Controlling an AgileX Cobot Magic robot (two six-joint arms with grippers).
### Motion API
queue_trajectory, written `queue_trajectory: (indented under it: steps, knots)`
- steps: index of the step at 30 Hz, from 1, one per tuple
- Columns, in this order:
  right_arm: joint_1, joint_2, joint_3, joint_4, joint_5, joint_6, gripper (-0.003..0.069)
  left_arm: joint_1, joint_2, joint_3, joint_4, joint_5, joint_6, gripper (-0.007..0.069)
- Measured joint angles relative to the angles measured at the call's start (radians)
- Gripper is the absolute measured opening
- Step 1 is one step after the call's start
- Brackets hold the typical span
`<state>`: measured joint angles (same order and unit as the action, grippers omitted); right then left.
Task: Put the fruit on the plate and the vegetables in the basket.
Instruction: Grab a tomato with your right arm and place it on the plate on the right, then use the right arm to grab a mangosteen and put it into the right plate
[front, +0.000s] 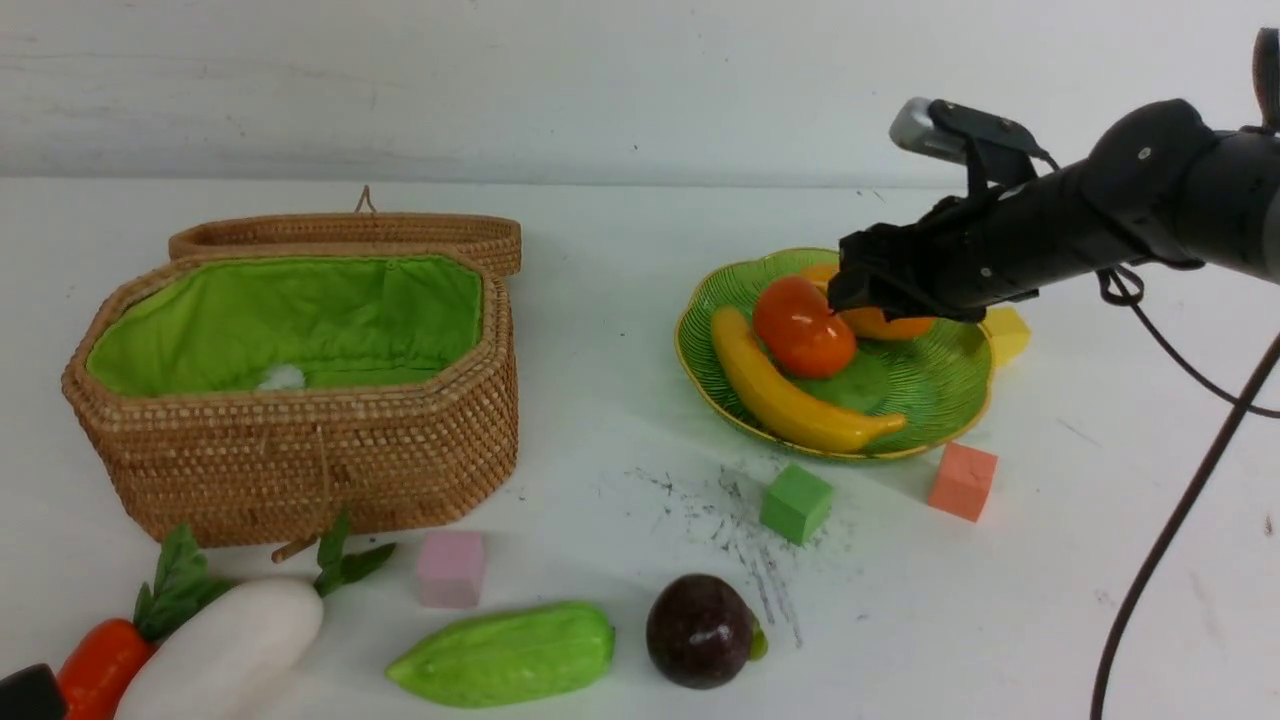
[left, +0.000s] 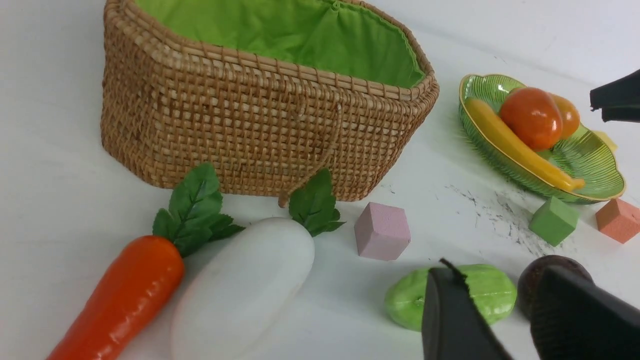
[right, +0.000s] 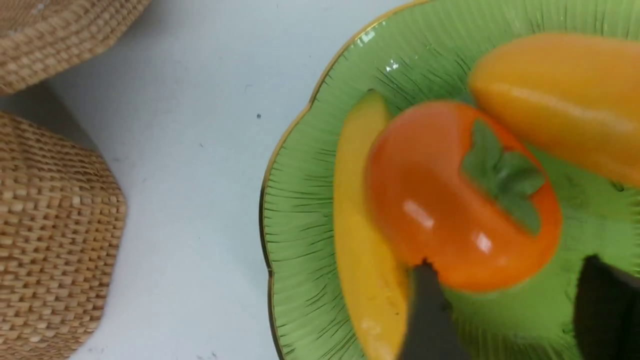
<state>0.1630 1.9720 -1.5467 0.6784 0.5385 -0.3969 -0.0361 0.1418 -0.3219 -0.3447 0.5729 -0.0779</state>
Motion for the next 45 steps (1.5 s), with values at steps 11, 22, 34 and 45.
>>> queue_trajectory:
  steps: [11, 22, 34, 45]
  knots:
    - [0.108, -0.152, 0.001, 0.024, 0.459, -0.503, 0.0598, 0.0, 0.0, 0.0, 0.0, 0.0, 0.0, 0.0239]
    - [0.365, -0.133, 0.001, -0.101, 0.63, -0.662, 0.0485, 0.0, 0.0, 0.0, 0.0, 0.0, 0.0, 0.0239]
    - [0.428, -0.125, 0.166, -0.243, 0.368, -0.338, 0.0631, 0.0, 0.0, 0.0, 0.0, 0.0, 0.0, 0.0239]
    - [0.429, -0.013, 0.28, -0.182, 0.19, -0.337, 0.059, 0.0, 0.0, 0.0, 0.0, 0.0, 0.0, 0.0239]
